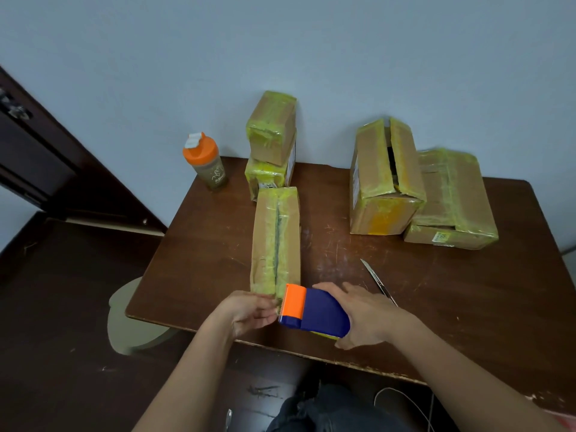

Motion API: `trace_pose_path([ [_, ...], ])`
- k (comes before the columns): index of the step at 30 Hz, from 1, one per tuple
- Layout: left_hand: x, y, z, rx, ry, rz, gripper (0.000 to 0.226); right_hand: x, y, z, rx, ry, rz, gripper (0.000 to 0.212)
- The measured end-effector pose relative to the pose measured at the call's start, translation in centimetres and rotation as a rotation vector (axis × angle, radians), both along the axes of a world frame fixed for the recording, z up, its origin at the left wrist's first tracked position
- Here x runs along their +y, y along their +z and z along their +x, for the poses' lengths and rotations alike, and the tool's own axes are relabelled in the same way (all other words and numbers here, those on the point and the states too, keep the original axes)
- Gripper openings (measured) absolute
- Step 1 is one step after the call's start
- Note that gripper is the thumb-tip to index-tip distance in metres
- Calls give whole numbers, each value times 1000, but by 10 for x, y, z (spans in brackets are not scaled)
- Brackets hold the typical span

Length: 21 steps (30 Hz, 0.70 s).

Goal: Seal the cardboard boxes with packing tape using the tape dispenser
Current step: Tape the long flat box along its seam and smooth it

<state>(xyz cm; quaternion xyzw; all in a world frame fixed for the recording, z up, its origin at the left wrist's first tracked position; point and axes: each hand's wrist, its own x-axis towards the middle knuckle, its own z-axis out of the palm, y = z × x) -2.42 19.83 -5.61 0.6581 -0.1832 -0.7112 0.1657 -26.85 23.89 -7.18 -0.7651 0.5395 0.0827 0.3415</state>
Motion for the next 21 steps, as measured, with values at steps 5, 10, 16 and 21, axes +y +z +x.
trace_pose_path([
  [5,4,-3,-3,-63,-25,7,11,13,-3,15,-8,2,-239,114],
  [10,6,0,-5,-151,-59,-40,13,19,-8,30,12,-10,-343,109],
  [16,14,1,-10,-315,-80,-217,14,18,-9,20,-69,-9,-294,109],
  [21,12,12,-13,-528,-155,-444,9,20,-2,14,-84,3,-307,113],
])
